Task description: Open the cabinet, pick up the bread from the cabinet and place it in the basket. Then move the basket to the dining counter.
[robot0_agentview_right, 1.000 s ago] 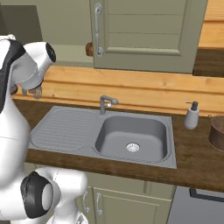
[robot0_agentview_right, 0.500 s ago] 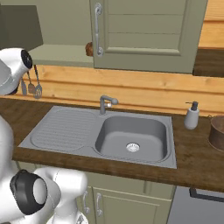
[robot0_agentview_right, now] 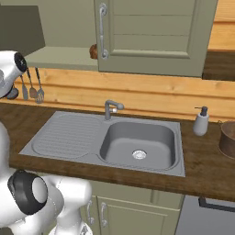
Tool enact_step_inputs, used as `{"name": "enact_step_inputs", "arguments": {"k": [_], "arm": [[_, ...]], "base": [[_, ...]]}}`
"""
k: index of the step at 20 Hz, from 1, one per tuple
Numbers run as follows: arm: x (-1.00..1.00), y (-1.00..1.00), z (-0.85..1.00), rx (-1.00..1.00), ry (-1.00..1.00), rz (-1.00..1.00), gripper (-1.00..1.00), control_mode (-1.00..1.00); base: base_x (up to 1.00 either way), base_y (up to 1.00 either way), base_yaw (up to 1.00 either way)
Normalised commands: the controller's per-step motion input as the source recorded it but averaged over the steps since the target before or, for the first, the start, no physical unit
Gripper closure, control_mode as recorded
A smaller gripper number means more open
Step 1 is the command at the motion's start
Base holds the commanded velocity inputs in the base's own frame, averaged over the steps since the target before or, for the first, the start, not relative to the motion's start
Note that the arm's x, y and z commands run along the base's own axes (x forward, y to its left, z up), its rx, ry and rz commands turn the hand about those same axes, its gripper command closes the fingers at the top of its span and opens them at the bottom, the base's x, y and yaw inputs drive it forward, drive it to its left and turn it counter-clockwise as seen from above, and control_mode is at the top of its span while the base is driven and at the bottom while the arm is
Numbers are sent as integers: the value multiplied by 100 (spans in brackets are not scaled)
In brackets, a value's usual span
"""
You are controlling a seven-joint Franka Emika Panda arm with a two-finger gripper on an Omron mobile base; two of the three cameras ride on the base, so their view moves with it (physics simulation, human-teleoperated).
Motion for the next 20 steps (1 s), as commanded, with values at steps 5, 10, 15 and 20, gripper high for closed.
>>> {"name": "enact_step_inputs", "arguments": {"k": [5,10,15,20], "arm": [[17,-10,-22,-16,0,0,-100,-100],[6,-81,-39,-53,-15,0,-100,-100],[32,-61,-77,-47,-14,0,-100,-100],[32,-49,-85,-29,-19,0,-100,-100]], "base": [[0,0,0],[0,0,0],[0,0,0],[0,0,0]]}}
